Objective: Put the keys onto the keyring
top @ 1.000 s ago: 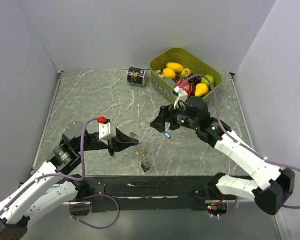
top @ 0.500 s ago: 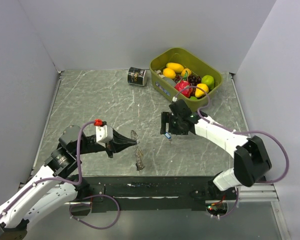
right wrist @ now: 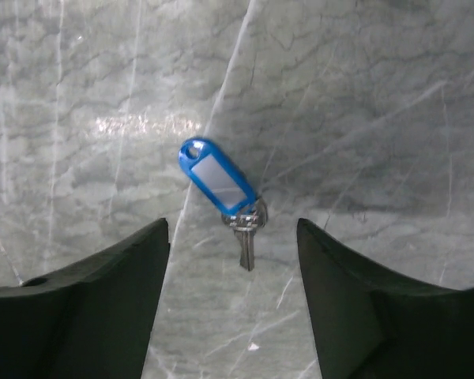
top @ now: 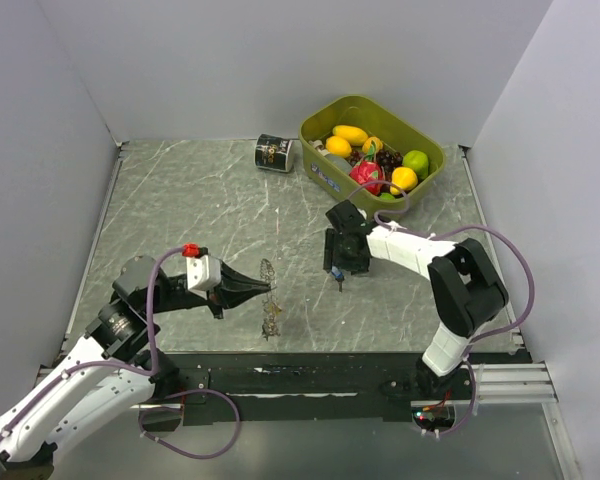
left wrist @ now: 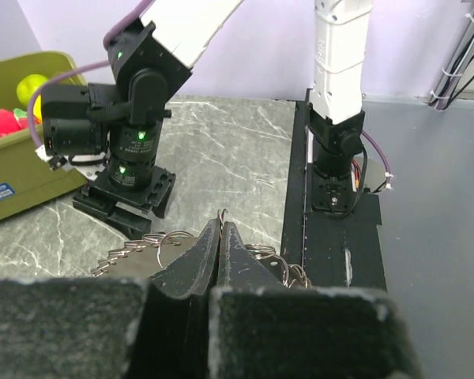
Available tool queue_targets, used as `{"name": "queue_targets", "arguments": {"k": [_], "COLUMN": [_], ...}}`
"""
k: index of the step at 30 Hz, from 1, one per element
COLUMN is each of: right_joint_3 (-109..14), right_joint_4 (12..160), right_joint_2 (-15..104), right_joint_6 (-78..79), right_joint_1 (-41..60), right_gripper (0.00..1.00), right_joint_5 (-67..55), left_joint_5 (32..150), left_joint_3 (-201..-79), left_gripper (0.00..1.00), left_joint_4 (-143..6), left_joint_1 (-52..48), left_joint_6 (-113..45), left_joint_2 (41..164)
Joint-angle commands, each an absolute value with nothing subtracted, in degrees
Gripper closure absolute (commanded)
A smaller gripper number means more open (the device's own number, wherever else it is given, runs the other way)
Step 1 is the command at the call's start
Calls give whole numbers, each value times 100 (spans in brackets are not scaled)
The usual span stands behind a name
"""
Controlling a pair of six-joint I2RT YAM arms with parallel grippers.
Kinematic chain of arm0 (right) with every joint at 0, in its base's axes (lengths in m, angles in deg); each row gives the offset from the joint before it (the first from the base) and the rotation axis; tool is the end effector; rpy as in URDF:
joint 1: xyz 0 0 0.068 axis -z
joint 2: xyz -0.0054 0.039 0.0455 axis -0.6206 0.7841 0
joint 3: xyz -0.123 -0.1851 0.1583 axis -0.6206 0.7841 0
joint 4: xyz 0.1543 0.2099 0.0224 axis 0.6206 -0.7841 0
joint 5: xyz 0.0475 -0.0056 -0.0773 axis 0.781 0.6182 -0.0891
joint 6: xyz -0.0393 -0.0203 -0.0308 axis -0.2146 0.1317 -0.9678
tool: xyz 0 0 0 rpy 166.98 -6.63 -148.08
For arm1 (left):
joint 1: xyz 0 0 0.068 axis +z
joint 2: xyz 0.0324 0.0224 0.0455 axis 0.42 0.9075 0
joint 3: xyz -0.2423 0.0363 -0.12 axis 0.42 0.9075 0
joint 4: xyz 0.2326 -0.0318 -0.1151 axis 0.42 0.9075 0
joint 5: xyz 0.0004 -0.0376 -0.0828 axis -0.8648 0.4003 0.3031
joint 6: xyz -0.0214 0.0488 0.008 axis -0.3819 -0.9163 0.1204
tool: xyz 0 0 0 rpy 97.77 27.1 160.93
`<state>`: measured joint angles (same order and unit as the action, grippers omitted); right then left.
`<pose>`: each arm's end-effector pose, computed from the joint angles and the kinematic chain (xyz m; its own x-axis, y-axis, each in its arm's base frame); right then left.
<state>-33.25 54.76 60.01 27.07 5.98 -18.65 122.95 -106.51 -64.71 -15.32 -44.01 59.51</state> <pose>0.2790 0.1734 0.1817 -0.9275 0.0656 -0.3681 0.0107 0.9888 0.1491 0.0887 -0.1049 0.3481 0.0356 -0.0489 -0.9982 0.9855 0.1676 0.0270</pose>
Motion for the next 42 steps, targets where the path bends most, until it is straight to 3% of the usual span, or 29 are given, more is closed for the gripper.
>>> {"name": "queue_targets", "arguments": {"k": [1,3,4,6,9,12,15,17,18,21,42], "right_joint_3": [-3580,-3598,-3615,-3633,-3651,-3651,-3668,-3668,-3660,-3642,-3536], "right_joint_4": [5594,5629,5621,5621,5638,5691,5700,5717,5717,5717,5771], "right_joint_2": [6150,6194,6255,6317,6440,6554,6660,6695,6695,6643,5633], "right_joint_6": [2813,2831,2840,2849,2857,2884,2928,2936,2936,2945,2059], "right_joint_1": [698,725,734,734,751,760,769,778,769,778,620], "right_gripper": [34,34,42,47,48,64,66,76,86,99,100], "right_joint_5": [-1965,-1939,-1939,-1948,-1948,-1878,-1860,-1816,-1799,-1772,-1104], "left_joint_5": [12186,12185,12194,12194,12186,12168,12150,12150,12124,12107,11975], "left_joint_3": [-10663,-10655,-10654,-10646,-10637,-10654,-10681,-10681,-10681,-10698,-10760], "left_gripper": [99,99,99,99,99,99,99,99,99,99,99], "left_joint_4": [-6690,-6690,-6690,-6690,-6690,-6551,-6515,-6497,-6488,-6453,-6234], "left_joint_1": [-1550,-1550,-1550,-1550,-1550,-1542,-1542,-1550,-1550,-1550,-1550], "left_joint_6": [-4413,-4404,-4413,-4387,-4378,-4404,-4413,-4413,-4413,-4413,-4641], "left_joint_2": [5790,5781,5781,5772,5781,5772,5763,5754,5754,5737,5719]}}
